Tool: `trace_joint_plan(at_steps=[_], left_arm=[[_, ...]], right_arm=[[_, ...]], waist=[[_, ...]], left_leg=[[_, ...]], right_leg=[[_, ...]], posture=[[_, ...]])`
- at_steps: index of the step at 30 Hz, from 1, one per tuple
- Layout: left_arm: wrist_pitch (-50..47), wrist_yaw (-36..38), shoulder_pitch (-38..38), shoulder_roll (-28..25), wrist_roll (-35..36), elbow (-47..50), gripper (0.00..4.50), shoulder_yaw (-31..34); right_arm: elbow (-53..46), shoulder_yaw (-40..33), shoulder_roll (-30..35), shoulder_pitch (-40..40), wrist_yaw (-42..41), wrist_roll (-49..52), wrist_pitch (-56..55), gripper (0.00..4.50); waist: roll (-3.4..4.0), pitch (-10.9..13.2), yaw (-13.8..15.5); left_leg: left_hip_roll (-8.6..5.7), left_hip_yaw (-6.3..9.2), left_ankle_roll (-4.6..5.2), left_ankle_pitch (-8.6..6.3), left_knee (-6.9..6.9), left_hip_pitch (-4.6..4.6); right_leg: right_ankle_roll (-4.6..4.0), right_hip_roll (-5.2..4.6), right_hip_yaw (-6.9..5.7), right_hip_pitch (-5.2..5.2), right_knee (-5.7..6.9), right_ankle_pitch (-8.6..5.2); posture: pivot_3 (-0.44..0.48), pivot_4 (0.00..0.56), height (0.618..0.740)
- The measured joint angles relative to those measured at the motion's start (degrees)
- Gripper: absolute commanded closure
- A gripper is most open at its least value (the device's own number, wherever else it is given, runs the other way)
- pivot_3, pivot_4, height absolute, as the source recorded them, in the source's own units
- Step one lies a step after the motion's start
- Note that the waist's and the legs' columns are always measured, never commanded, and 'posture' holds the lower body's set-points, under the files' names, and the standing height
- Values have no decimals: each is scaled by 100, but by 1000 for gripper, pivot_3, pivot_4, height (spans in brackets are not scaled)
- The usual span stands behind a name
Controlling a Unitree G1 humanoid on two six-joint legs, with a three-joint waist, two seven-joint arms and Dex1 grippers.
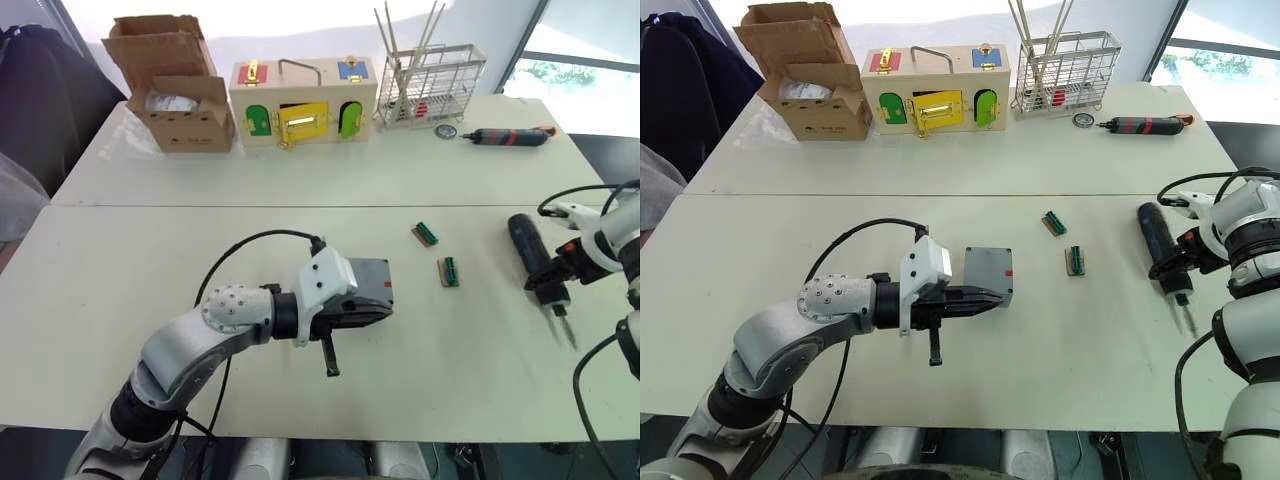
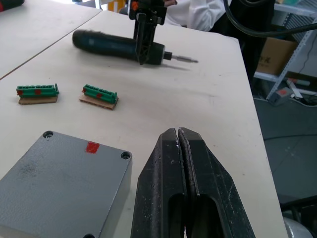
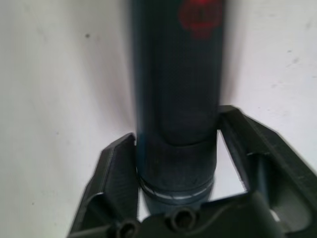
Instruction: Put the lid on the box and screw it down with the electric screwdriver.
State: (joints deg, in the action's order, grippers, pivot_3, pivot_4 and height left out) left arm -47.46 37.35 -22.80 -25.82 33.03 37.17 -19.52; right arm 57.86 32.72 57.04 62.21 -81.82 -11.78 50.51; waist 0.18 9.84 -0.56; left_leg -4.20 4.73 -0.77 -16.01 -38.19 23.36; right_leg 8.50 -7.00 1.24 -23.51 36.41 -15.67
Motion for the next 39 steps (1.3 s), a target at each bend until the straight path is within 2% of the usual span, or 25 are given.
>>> trace_joint_plan(at_steps=[8,12,14,16,18,20,22,24,26,30,33,39], left_arm=[[27,0,-4,-12,-35,-71,4500,2],[55,45,-8,-74,-45,-148,4500,24],[61,131,-80,-132,-42,-281,4500,69],[94,179,-298,-110,-6,-528,4500,240],[191,252,-326,-221,-10,-714,4500,480],[205,332,-301,-340,-22,-859,4500,549],[233,475,-239,-464,-40,-1019,4500,578],[332,615,-289,-521,-123,-1106,4500,521],[403,750,-269,-599,-172,-1180,4500,507],[449,926,-256,-670,-256,-1325,4500,498],[546,976,-354,-507,-383,-1563,4500,438],[738,994,-632,-81,-611,-2011,4500,264]], right_arm=[[-159,-307,41,-269,-69,-222,-44,2698],[82,-643,-103,-136,168,-212,-38,2698],[336,-1065,-338,287,484,8,67,2698],[221,-2107,-430,930,1267,525,265,2698],[-849,-3234,-386,1024,1865,1046,428,2698],[-2305,-4303,-536,498,2241,1562,427,2698],[-4192,-5661,-1513,-468,2845,2290,281,2698],[-5600,-6436,-2740,-1256,3564,2858,171,2698],[-6482,-6775,-3551,-1828,4177,3309,313,2698],[-8005,-7041,-4288,-2651,4874,4201,472,2698],[-8747,-6675,-4537,-3375,5034,4607,358,2698],[-8862,-5817,-4537,-4292,5072,4685,19,2698]], waist=[[-26,-15,65],[-34,-20,69],[1,-4,-31],[73,24,-63],[61,21,-18],[42,12,20],[11,-2,2],[13,-1,-9],[22,4,8],[25,4,95],[24,2,96],[26,1,33]], left_leg=[[0,11,-2,1,-1,-3],[0,7,-6,3,-7,-6],[-3,-14,-10,6,-6,-5],[-4,-40,-10,6,4,19],[5,-37,-13,7,22,24],[15,2,-17,9,27,25],[17,15,-26,4,28,25],[15,12,-29,5,27,41],[-7,3,-30,12,-11,65],[-26,5,-16,18,-50,69],[-19,11,-13,15,-43,66],[-18,4,-14,15,-28,63]], right_leg=[[0,0,-12,11,-4,0],[-4,0,-8,15,-3,3],[-10,-2,11,2,-1,9],[-10,-11,33,-55,27,11],[-12,-2,7,-103,68,7],[-18,13,-22,-103,82,4],[-22,14,-35,-101,88,2],[-22,0,-29,-101,90,2],[-20,-17,-19,-102,90,3],[-14,-29,-15,-92,87,11],[-14,-20,-16,-93,91,10],[-14,-19,-15,-99,90,10]], posture=[[0,150,731],[0,150,731],[0,150,731],[0,150,731],[0,150,731],[0,150,731],[0,150,731],[0,150,731],[0,150,731],[0,150,731],[0,150,731],[0,150,731]])
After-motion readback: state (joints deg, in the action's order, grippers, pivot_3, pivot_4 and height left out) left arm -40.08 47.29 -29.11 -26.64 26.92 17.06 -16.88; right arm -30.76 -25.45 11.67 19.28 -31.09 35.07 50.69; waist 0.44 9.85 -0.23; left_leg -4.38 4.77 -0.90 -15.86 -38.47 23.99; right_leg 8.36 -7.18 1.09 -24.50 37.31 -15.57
